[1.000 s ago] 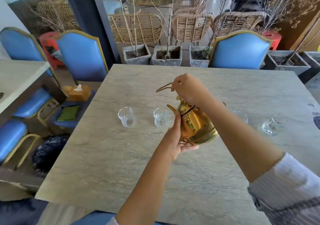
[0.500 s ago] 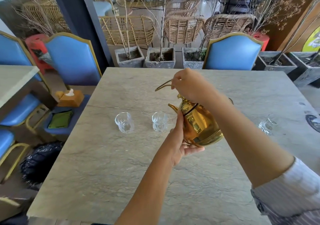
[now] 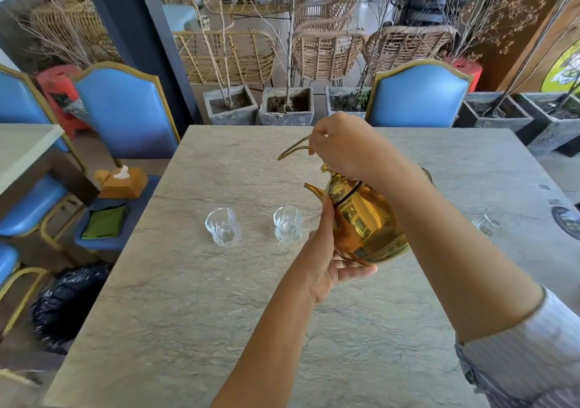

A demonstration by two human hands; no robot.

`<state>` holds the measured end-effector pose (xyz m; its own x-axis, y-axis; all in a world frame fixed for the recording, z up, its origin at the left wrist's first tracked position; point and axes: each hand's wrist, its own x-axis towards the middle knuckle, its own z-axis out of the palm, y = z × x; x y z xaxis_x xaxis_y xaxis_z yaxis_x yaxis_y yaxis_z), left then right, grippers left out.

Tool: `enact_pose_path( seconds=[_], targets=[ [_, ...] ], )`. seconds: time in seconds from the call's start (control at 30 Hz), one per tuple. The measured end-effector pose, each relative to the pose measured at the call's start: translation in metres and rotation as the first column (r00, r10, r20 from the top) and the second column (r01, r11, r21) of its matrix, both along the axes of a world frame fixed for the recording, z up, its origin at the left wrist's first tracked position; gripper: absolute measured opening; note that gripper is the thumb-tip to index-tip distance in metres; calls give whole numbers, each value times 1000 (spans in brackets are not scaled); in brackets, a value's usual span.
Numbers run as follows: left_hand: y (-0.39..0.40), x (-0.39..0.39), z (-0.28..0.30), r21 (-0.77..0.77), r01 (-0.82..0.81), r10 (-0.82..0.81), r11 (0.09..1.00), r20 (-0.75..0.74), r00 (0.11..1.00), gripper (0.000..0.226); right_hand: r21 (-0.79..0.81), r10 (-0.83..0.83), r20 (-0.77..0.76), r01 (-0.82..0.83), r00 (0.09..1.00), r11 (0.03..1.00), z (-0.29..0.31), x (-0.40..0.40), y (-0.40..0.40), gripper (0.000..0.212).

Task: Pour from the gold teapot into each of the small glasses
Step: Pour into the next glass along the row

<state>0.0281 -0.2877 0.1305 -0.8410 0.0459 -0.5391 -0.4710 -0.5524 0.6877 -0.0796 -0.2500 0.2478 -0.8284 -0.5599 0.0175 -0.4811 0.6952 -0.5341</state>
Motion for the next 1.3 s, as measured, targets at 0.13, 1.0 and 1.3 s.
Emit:
enact_pose_path(
  seconds=[0.13,1.0,1.3],
  targets=[
    [-1,-1,1,6,-7,7,1000,-20,1000,65,30,16,-31,-15,999,999,5,1,-1,38],
    [-12,4,-35,-4,-48,48,999,161,986,98,-59,-62,-2,62,998,996,-47,7,4,35],
    [-30,10,-65,-47,-86,94,995,214,972,107,-180,-113,99,129,989,975,-78,24,6,30]
  ],
)
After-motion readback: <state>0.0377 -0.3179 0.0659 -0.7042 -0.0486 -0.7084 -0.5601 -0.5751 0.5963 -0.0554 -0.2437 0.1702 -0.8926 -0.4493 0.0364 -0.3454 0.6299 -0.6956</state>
